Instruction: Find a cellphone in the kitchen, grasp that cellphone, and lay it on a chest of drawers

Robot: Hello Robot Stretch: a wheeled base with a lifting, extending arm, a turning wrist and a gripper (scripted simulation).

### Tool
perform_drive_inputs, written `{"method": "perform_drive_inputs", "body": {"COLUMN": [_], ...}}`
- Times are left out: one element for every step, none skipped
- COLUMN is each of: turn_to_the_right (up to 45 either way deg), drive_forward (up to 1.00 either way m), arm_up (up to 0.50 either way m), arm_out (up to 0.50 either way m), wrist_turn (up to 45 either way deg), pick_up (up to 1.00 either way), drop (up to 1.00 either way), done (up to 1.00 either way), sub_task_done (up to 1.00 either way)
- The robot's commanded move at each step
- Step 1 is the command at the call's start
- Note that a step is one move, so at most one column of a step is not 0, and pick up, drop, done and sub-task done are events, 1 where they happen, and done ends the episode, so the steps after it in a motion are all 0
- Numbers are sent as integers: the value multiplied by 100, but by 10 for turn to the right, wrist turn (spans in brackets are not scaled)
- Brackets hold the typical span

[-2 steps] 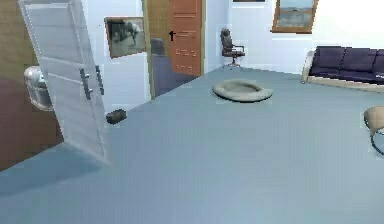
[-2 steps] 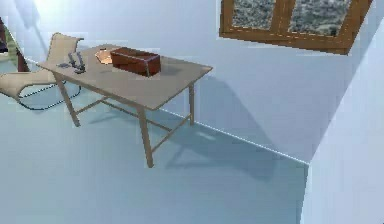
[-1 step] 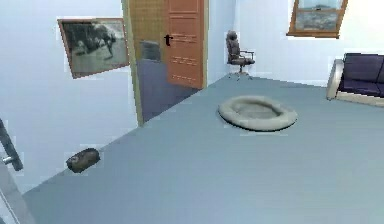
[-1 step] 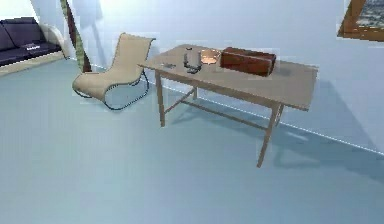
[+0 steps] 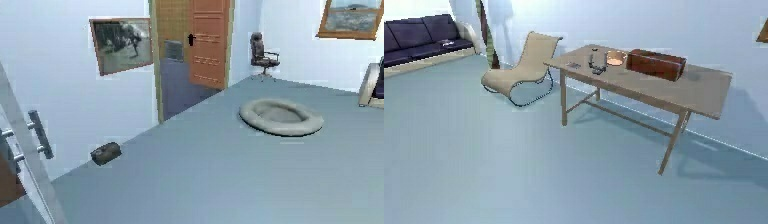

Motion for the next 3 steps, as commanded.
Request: {"method": "perform_drive_inputs", "body": {"turn_to_the_right": [0, 90, 0], "drive_forward": [65, 0, 100], "arm_up": [0, 0, 0], "arm_out": [0, 0, 0], "wrist_turn": [0, 0, 0], "pick_up": [0, 0, 0], "drop": [0, 0, 0], "done": [0, 0, 0], "sub_task_done": [0, 0, 0]}}
